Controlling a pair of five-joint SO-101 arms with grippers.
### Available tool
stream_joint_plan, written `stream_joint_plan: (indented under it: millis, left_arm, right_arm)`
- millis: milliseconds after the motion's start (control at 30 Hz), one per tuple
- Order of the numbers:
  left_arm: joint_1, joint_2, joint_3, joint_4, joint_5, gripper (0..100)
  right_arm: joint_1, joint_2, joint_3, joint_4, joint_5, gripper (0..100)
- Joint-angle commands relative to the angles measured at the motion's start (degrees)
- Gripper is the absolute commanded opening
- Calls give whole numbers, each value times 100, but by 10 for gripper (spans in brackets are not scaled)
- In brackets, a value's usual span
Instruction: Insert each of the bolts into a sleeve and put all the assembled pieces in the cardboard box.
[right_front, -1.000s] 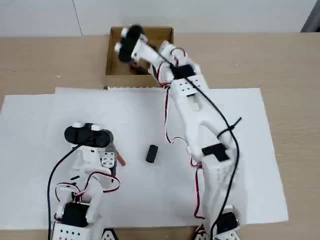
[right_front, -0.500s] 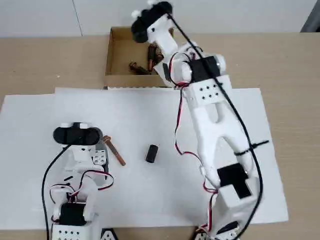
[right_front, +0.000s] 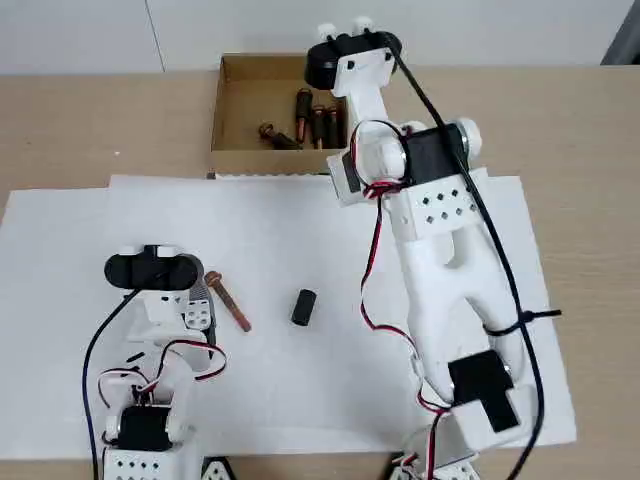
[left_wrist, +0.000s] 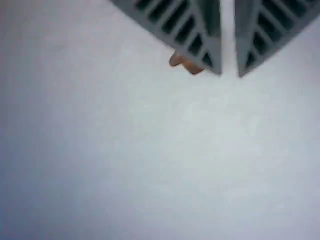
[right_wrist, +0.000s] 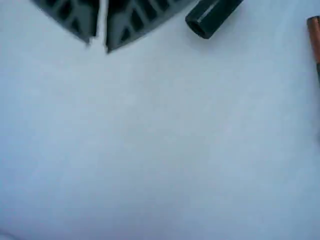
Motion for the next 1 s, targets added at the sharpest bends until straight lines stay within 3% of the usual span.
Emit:
stream_joint_plan:
  millis: [0, 167, 500, 767, 967]
  left_arm:
    - [-35, -35, -31, -97, -18, 7]
    - [-35, -35, -31, -97, -18, 7]
    - [-62, -35, -31, -132, -18, 10]
    - [-70, -44, -31, -132, -18, 10]
    - [-70, -53, -31, -132, -18, 10]
  right_arm:
    - [-22, -629, 448, 66, -220, 3]
    - [-426, -1648, 1934, 40, -615, 4]
    - [-927, -2387, 4316, -110, -2532, 5]
    - [-936, -2378, 5213, -1086, -2620, 17]
    - [-1314, -2202, 5653, -1569, -2620, 169]
